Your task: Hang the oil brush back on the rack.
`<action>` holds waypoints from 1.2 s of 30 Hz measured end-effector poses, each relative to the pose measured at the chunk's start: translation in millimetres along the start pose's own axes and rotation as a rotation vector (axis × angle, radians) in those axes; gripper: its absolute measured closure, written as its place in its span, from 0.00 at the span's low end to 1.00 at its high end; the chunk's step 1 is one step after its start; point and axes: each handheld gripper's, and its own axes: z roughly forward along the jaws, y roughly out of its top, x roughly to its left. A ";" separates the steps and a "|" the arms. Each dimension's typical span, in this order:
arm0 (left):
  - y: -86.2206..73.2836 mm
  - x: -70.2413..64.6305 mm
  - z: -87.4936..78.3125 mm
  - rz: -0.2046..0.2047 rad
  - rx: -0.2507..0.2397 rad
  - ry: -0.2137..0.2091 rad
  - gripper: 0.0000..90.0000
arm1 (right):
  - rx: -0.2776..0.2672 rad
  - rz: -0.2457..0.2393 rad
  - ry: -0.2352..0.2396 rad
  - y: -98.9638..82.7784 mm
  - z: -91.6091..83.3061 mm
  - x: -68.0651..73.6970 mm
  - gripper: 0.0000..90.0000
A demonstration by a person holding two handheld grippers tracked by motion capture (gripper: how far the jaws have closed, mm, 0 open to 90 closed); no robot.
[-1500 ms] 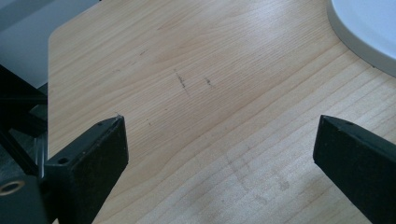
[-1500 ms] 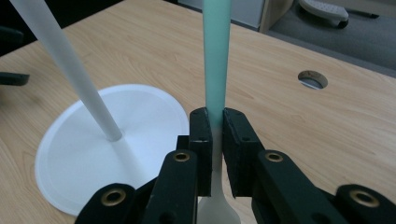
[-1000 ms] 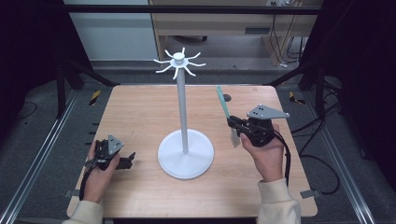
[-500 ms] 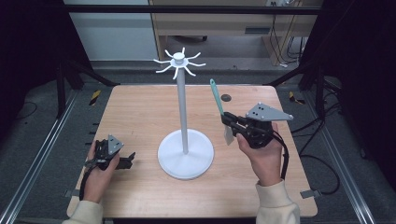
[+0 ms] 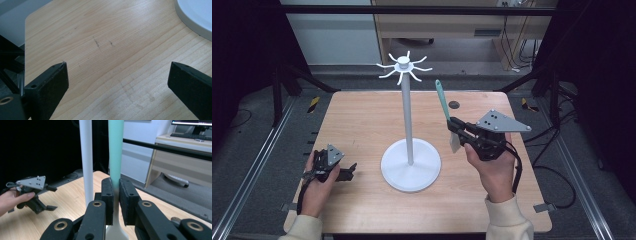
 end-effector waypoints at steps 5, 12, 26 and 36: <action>0.1 -0.2 0.0 0.002 0.000 0.000 0.03 | -0.022 -0.009 0.005 5.3 -3.8 4.8 0.92; 0.1 0.1 0.0 0.008 0.006 0.000 0.03 | -0.055 -0.028 -0.004 10.9 -8.8 10.1 0.92; 0.5 -1.1 0.6 0.017 0.012 -0.003 0.03 | -0.069 -0.042 0.012 15.8 -9.1 18.0 0.92; 0.4 -1.4 0.7 0.018 0.012 -0.003 0.03 | -0.067 -0.071 0.042 23.7 -5.8 29.5 0.92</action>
